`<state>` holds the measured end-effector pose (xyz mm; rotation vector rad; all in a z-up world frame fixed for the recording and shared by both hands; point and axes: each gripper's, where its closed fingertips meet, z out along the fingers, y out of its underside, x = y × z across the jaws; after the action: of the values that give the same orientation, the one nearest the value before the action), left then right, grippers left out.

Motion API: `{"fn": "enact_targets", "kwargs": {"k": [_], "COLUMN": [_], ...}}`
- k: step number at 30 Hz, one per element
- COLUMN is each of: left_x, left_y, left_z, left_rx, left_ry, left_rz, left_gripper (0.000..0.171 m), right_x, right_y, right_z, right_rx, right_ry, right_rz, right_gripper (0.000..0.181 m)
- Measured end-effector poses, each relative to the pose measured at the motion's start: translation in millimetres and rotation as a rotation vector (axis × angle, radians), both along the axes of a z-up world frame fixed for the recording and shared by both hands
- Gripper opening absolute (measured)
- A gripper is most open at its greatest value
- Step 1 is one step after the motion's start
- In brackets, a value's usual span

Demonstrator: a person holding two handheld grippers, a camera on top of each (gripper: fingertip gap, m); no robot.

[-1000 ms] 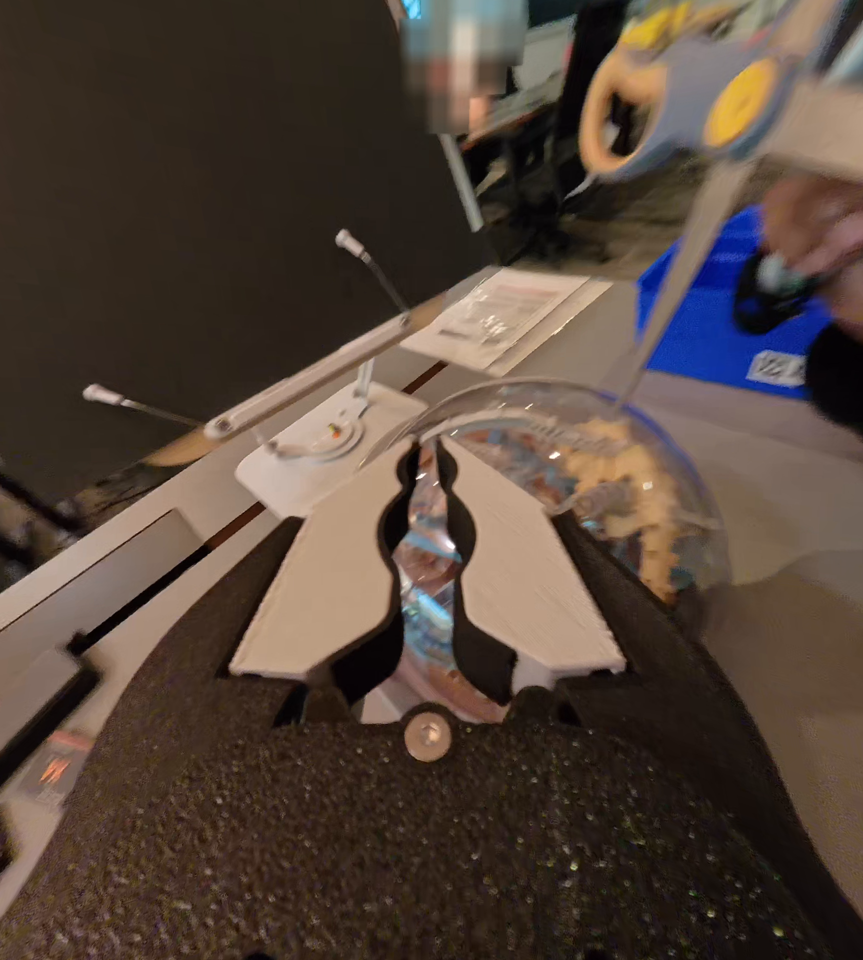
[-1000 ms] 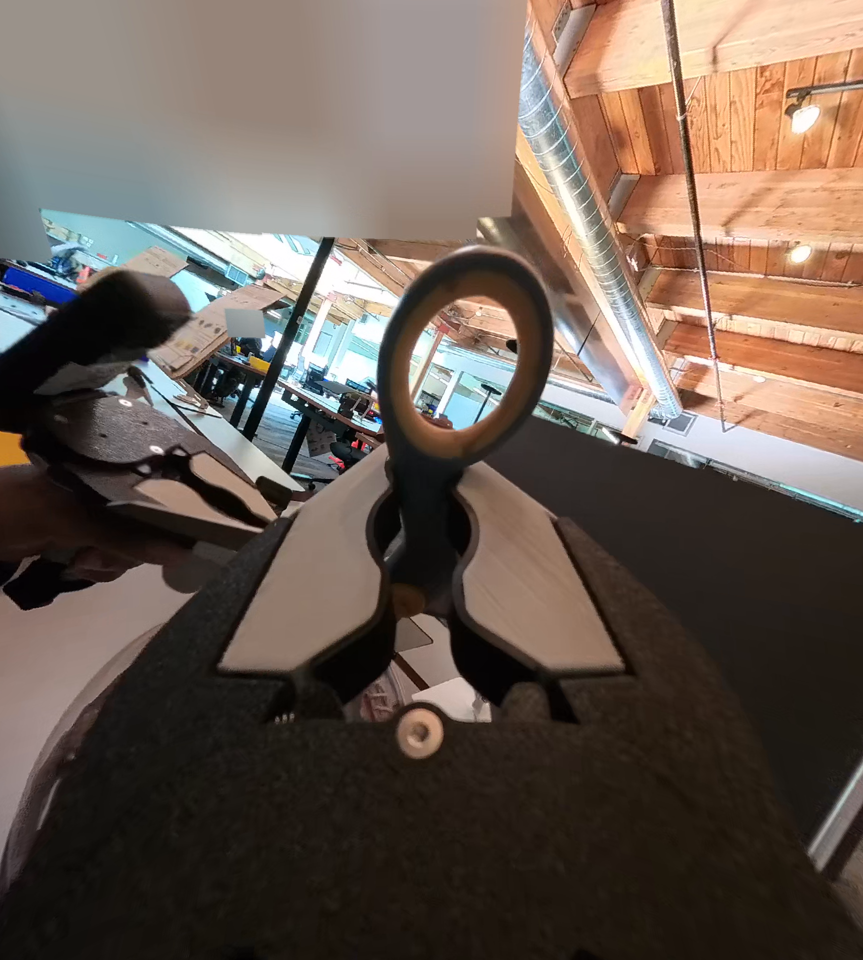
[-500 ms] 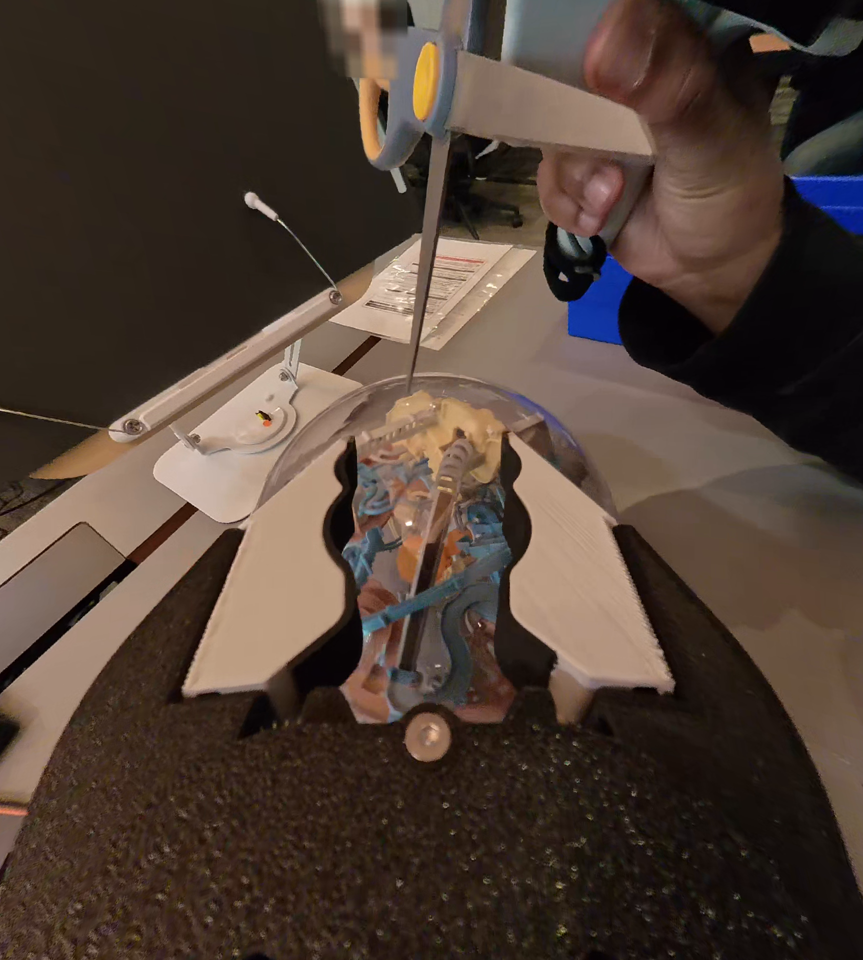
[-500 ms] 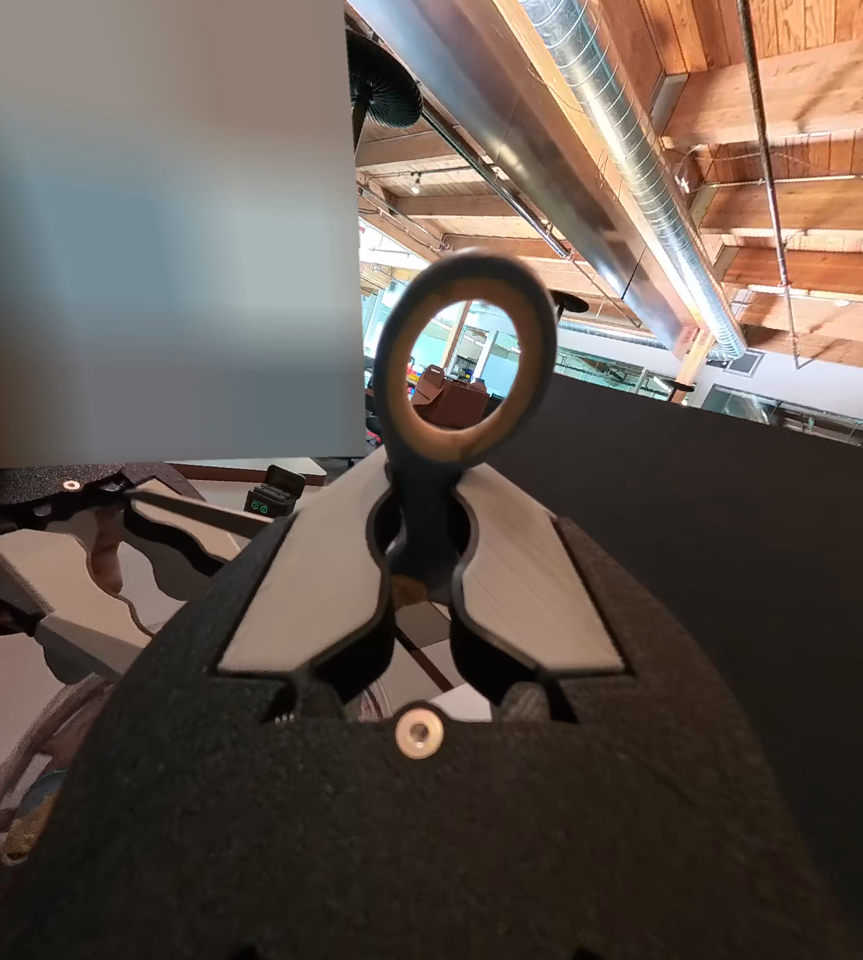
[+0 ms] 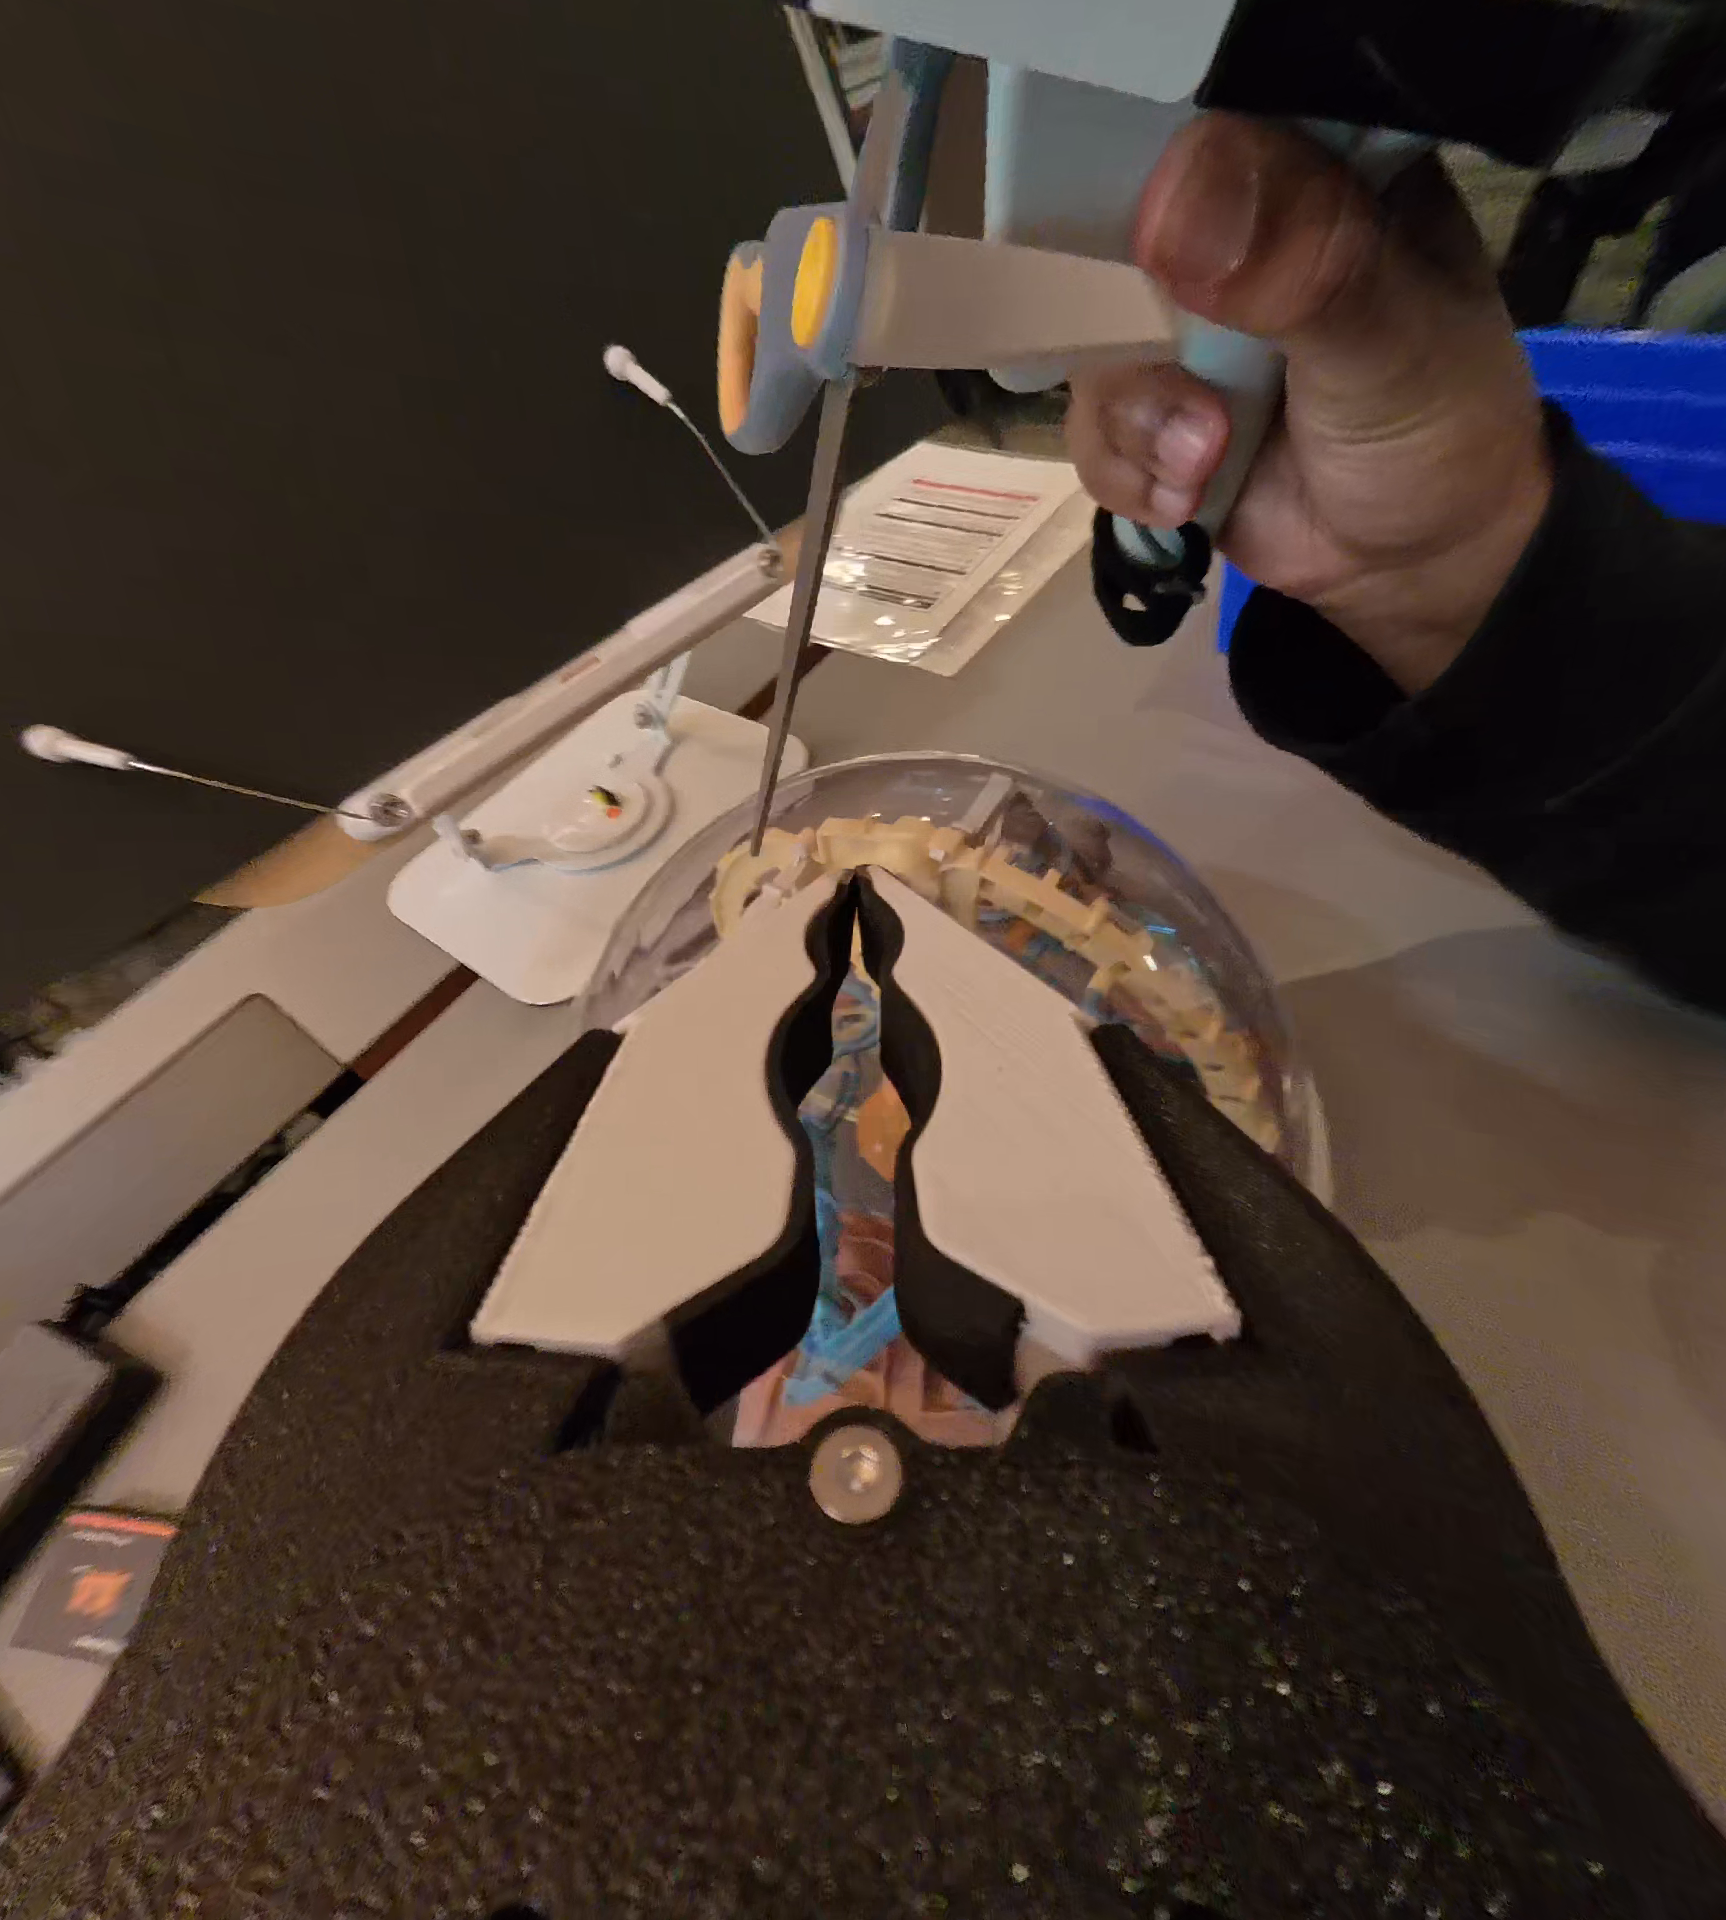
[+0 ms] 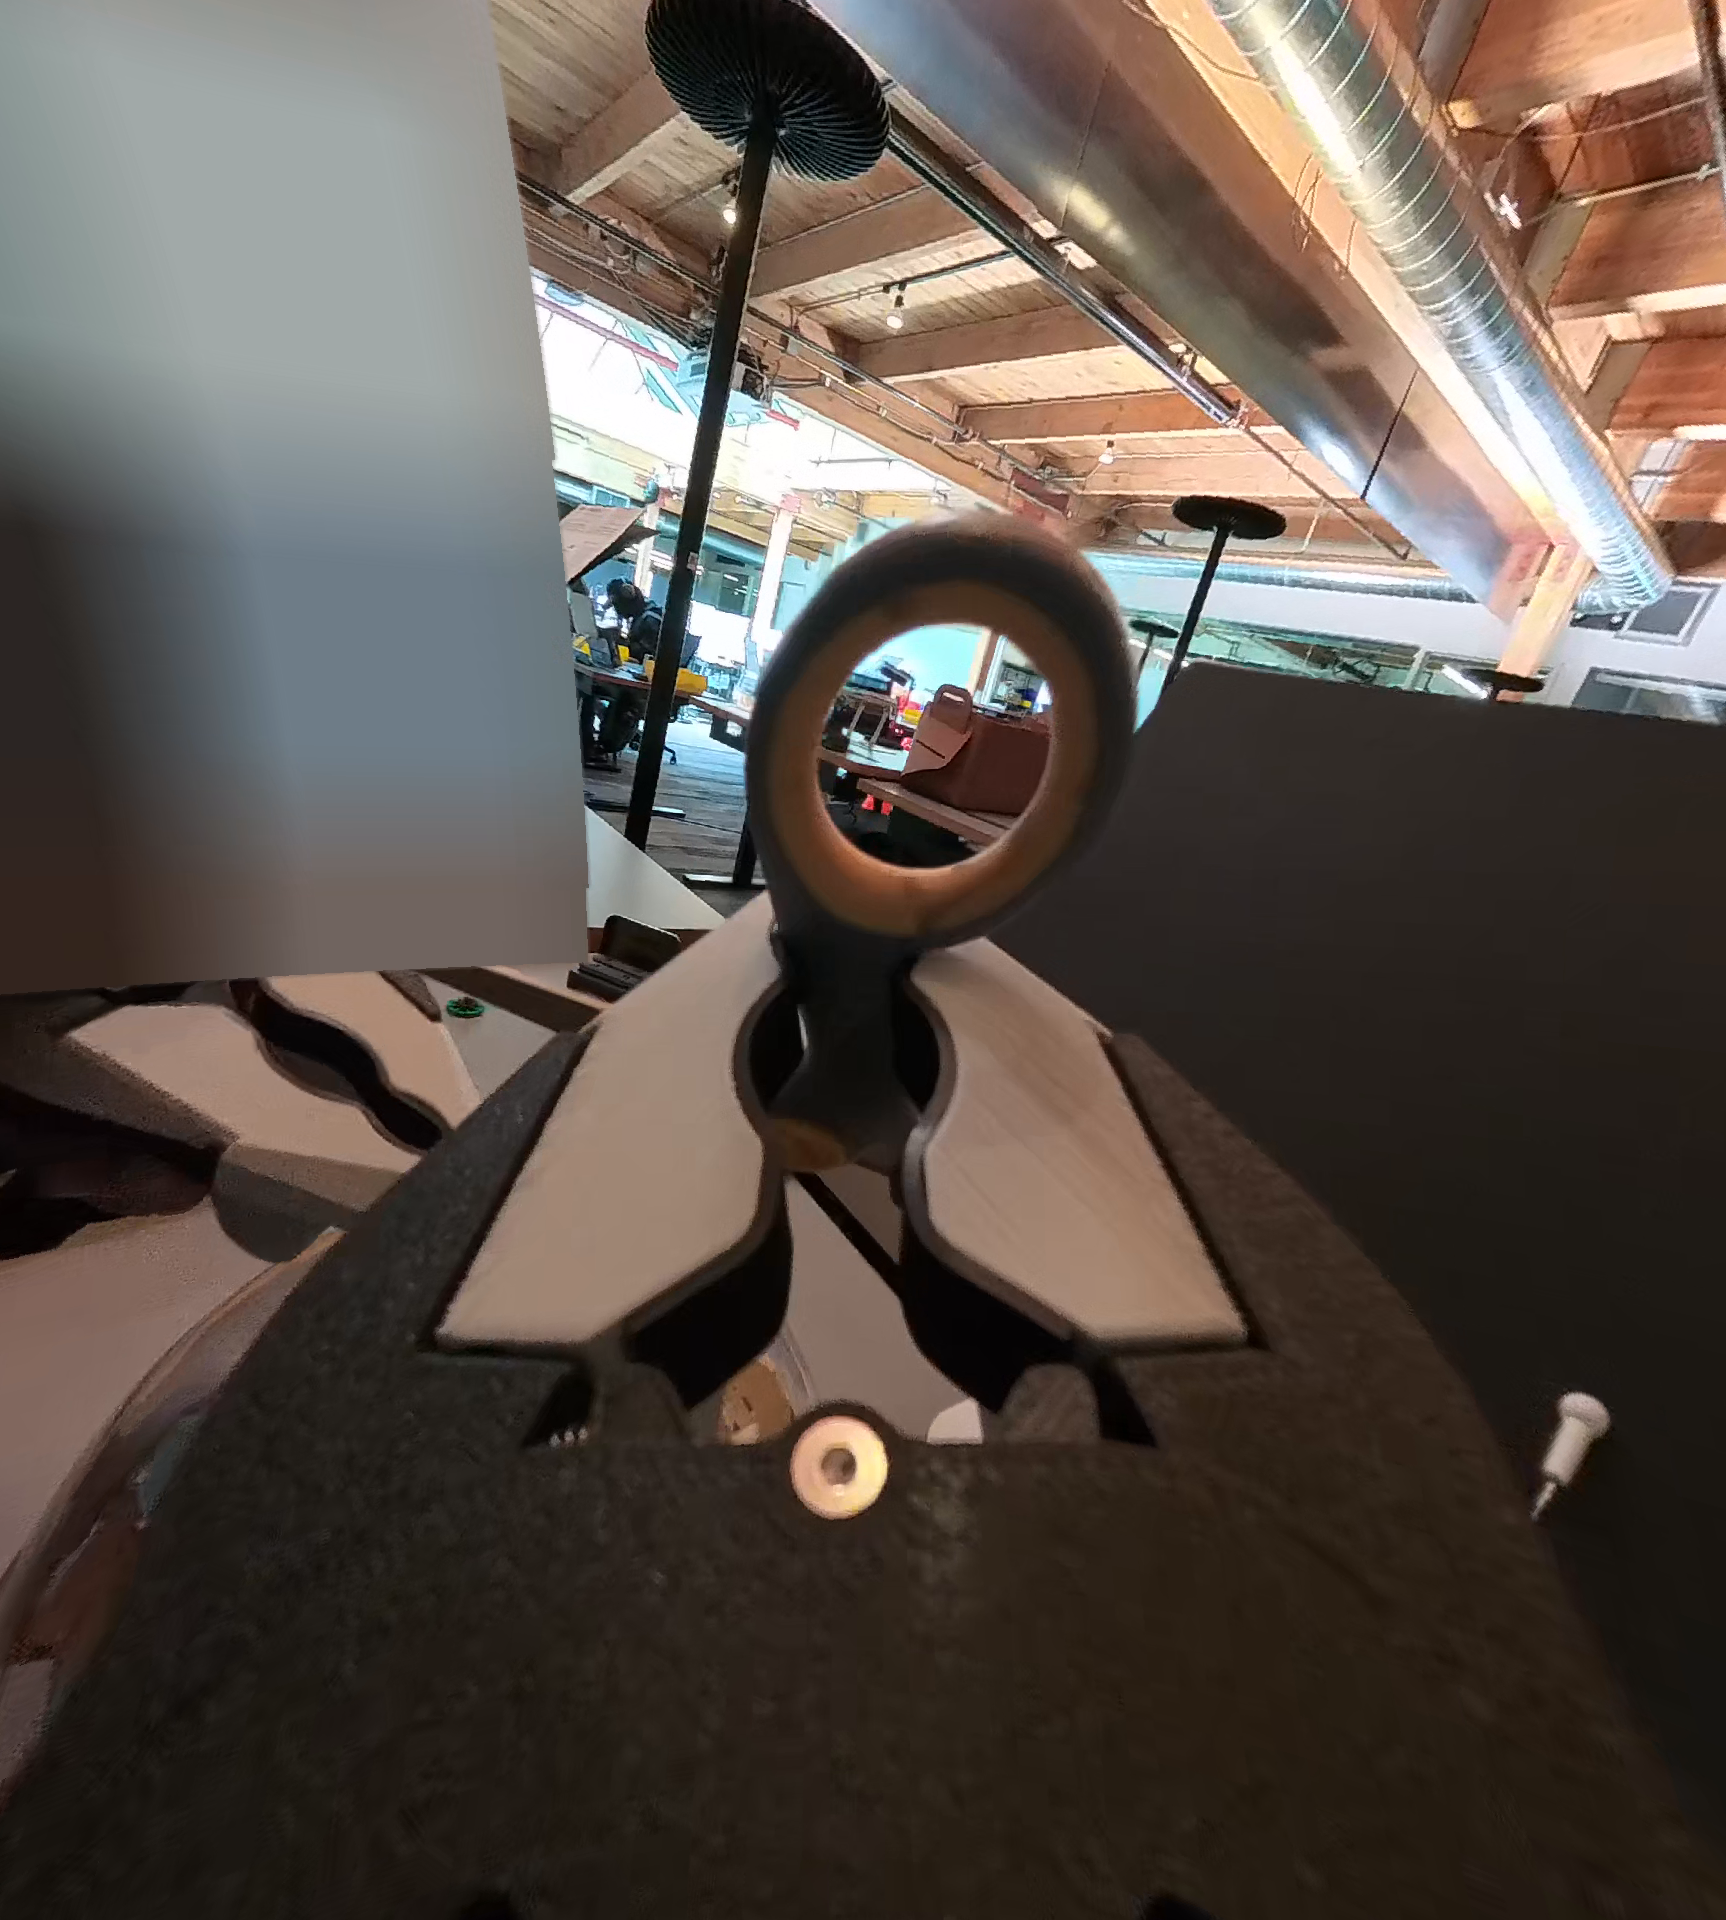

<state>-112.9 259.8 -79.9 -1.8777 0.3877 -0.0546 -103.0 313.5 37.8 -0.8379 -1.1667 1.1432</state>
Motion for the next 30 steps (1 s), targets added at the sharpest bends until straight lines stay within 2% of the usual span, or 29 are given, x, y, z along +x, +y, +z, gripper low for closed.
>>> {"fn": "enact_targets", "kwargs": {"k": [4,8,13,15,18,20,22,24,26,28,30], "left_x": [-11,-3,-12,-26,-74,-99,-100,-76,-44,-41,-47], "left_y": [0,-3,-4,-1,7,17,35,50,50,45,32], "left_z": [1,1,4,15,38,38,29,15,13,21,28], "left_rx": [0.012,-0.035,-0.047,0.015,0.146,0.161,0.117,0.012,-0.051,-0.025,-0.012], "left_ry": [0.121,0.019,0.074,0.064,0.036,0.021,-0.015,-0.133,-0.269,-0.286,-0.238], "left_rz": [0.072,-0.002,0.027,0.096,0.314,0.397,0.356,0.2,0.03,0.006,0.006], "left_gripper": [0.0,0.0,0.0,0.0,0.0,0.0,0.0,0.0,0.0,0.0,0.0], "right_x": [-7,-9,-13,-13,-13,-13,-12,-11,-10,-9,-8], "right_y": [3,3,3,3,4,4,2,0,-2,0,0], "right_z": [-8,-9,-11,-11,-12,-13,-15,-17,-18,-18,-17], "right_rx": [-0.019,-0.058,-0.049,-0.061,-0.073,-0.074,-0.075,-0.077,-0.075,-0.067,-0.059], "right_ry": [-0.009,-0.016,-0.026,-0.027,-0.023,-0.024,-0.03,-0.034,-0.04,-0.042,-0.046], "right_rz": [0.011,0.062,0.06,0.07,0.075,0.079,0.092,0.101,0.099,0.09,0.085], "right_gripper": [0.01,0.013,0.014,0.013,0.009,0.009,0.009,0.009,0.009,0.008,0.008]}}
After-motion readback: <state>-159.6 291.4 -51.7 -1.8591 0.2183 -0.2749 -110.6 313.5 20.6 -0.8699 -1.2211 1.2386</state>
